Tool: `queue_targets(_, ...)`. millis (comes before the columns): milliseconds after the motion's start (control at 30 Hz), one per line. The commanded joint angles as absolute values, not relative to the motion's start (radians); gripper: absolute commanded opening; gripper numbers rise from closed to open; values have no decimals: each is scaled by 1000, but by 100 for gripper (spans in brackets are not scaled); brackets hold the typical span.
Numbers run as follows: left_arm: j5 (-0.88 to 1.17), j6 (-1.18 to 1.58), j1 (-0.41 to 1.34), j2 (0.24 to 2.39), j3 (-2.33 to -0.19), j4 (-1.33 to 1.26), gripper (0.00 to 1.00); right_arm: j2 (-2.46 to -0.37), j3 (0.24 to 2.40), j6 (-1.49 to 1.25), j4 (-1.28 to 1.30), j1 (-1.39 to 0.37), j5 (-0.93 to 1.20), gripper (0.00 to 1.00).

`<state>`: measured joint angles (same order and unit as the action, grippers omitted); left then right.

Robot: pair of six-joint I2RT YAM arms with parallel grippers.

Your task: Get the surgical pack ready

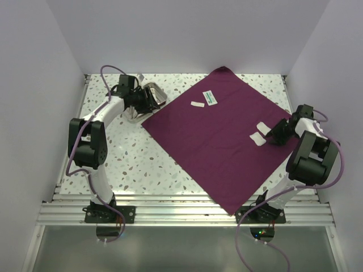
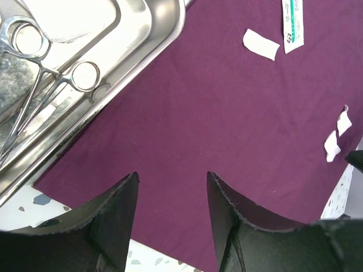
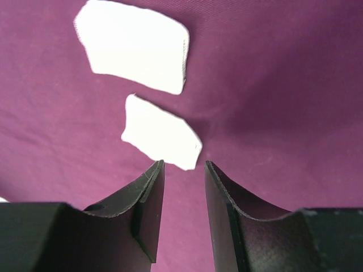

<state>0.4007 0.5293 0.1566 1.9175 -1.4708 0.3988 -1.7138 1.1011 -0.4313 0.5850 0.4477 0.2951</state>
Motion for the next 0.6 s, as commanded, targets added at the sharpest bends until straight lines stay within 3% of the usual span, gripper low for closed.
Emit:
queue_targets(0,431,495,164,1878,-1465,373,55,-1747,1137,-411,563,454,264,38)
queue_targets(567,440,483,183,1922,-1499,382,58,-1813,1104,-433,492,453,298,33)
